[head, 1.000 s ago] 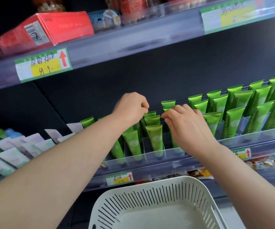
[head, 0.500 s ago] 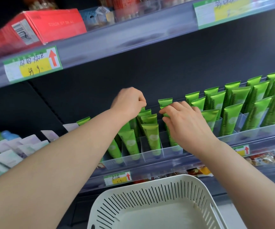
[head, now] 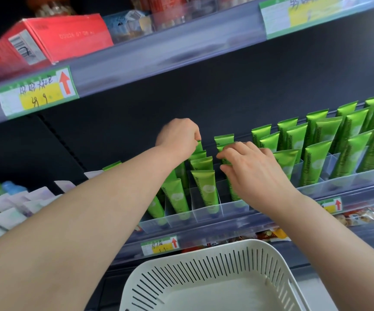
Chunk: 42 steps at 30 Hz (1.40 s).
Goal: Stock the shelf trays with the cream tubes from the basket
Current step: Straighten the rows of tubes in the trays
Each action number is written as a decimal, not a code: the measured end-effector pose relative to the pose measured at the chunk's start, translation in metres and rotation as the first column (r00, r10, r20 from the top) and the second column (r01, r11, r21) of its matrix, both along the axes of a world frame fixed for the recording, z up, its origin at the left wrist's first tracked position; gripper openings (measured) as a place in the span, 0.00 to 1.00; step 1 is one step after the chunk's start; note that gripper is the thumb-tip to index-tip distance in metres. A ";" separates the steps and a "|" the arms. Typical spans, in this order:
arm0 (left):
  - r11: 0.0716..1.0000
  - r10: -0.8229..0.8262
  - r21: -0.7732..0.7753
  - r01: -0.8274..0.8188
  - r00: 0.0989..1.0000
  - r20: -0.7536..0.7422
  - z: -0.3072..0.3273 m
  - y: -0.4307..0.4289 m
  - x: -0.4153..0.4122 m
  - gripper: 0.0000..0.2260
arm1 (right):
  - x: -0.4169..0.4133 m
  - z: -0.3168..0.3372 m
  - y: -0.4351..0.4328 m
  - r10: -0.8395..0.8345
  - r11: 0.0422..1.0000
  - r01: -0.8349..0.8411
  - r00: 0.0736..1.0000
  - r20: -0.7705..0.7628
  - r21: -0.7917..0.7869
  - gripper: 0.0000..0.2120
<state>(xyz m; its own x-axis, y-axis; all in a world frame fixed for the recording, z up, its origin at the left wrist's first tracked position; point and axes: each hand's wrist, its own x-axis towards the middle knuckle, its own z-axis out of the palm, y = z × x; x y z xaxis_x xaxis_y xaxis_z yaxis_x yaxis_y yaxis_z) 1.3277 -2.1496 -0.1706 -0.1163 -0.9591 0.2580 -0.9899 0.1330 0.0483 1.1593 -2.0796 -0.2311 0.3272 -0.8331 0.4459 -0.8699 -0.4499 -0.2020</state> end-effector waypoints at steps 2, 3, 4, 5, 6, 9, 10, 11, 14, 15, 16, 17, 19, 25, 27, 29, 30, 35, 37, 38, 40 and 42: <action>1.000 -0.024 -0.001 0.024 1.000 0.003 -0.001 -0.003 -0.004 0.06 | -0.001 0.000 -0.001 0.002 1.000 -0.002 1.000 0.005 -0.004 0.14; 0.999 -0.031 0.012 0.031 0.999 0.006 -0.002 -0.004 -0.006 0.06 | -0.001 0.000 -0.001 0.001 1.000 -0.001 1.000 0.006 -0.007 0.14; 0.999 -0.034 0.026 0.034 0.999 -0.003 -0.004 -0.004 -0.007 0.05 | -0.001 0.000 -0.001 -0.001 1.000 0.001 1.000 0.008 -0.010 0.14; 0.999 -0.035 0.036 0.036 0.999 -0.024 -0.005 -0.004 -0.007 0.06 | -0.002 0.001 -0.001 -0.003 1.000 0.003 1.000 0.011 -0.011 0.14; 0.999 -0.036 0.040 0.038 0.998 -0.049 -0.006 -0.004 -0.006 0.06 | -0.002 0.001 -0.001 -0.005 1.000 0.005 1.000 0.015 -0.012 0.14; 0.999 -0.039 0.025 0.042 0.991 -0.126 -0.002 0.000 0.000 0.07 | -0.002 0.001 0.000 -0.003 1.000 0.003 1.000 0.002 -0.012 0.14; 0.999 -0.037 0.017 0.040 0.989 -0.141 0.000 0.002 0.003 0.07 | -0.001 0.002 0.001 -0.001 1.000 0.001 1.000 -0.003 -0.016 0.14; 0.999 -0.034 0.012 0.037 0.988 -0.150 0.003 0.004 0.006 0.07 | 0.000 0.003 0.002 0.000 1.000 -0.001 1.000 -0.005 -0.023 0.13; 0.999 -0.033 0.024 0.038 0.984 -0.177 0.011 0.013 0.018 0.07 | 0.004 0.007 0.007 -0.002 0.999 0.002 1.000 -0.006 -0.044 0.13; 0.998 -0.041 0.033 0.048 0.981 -0.191 0.013 0.016 0.022 0.06 | 0.006 0.008 0.009 -0.001 0.999 0.001 1.000 -0.008 -0.047 0.13; 0.997 -0.050 0.043 0.060 0.977 -0.206 0.015 0.020 0.026 0.06 | 0.009 0.009 0.011 0.005 0.999 -0.005 1.000 -0.009 -0.047 0.13; 0.996 -0.060 0.050 0.072 0.974 -0.218 0.016 0.024 0.031 0.06 | 0.013 0.010 0.013 0.015 0.999 -0.015 1.000 -0.005 -0.044 0.13; 0.995 -0.070 0.060 0.086 0.970 -0.233 0.018 0.032 0.041 0.06 | 0.024 0.012 0.018 0.047 0.998 -0.047 0.999 0.006 -0.040 0.13; 0.997 -0.019 0.067 0.034 0.976 -0.216 0.015 0.052 0.078 0.07 | 0.068 0.016 0.019 0.154 0.986 -0.159 0.985 -0.076 -0.055 0.11; 0.998 -0.005 0.066 0.019 0.979 -0.204 0.013 0.056 0.085 0.06 | 0.078 0.012 0.015 0.154 0.986 -0.159 0.980 -0.124 -0.039 0.11; 0.998 0.001 0.064 0.012 0.978 -0.208 0.012 0.061 0.090 0.06 | 0.088 0.009 0.012 0.143 0.988 -0.150 0.976 -0.166 -0.034 0.10; 0.998 0.002 0.063 0.012 0.978 -0.211 0.011 0.063 0.092 0.06 | 0.092 0.008 0.012 0.135 0.989 -0.142 0.973 -0.187 -0.028 0.10; 0.998 0.001 0.055 0.011 0.978 -0.210 0.011 0.067 0.090 0.06 | 0.095 0.007 0.011 0.072 0.996 -0.083 0.968 -0.240 -0.038 0.12; 0.999 0.006 0.053 0.005 0.979 -0.203 0.010 0.067 0.087 0.06 | 0.092 0.008 0.011 0.054 0.996 -0.069 0.969 -0.242 -0.053 0.14; 0.999 0.009 0.055 0.002 0.980 -0.197 0.009 0.066 0.085 0.06 | 0.090 0.008 0.011 0.054 0.996 -0.069 0.968 -0.243 -0.051 0.15; 0.998 0.018 0.062 -0.008 0.985 -0.169 0.007 0.065 0.081 0.07 | 0.088 0.008 0.010 0.069 0.996 -0.080 0.967 -0.244 -0.034 0.15; 0.996 0.022 0.084 -0.013 0.993 -0.114 0.004 0.063 0.078 0.06 | 0.088 0.008 0.010 0.091 0.995 -0.097 0.967 -0.239 -0.012 0.14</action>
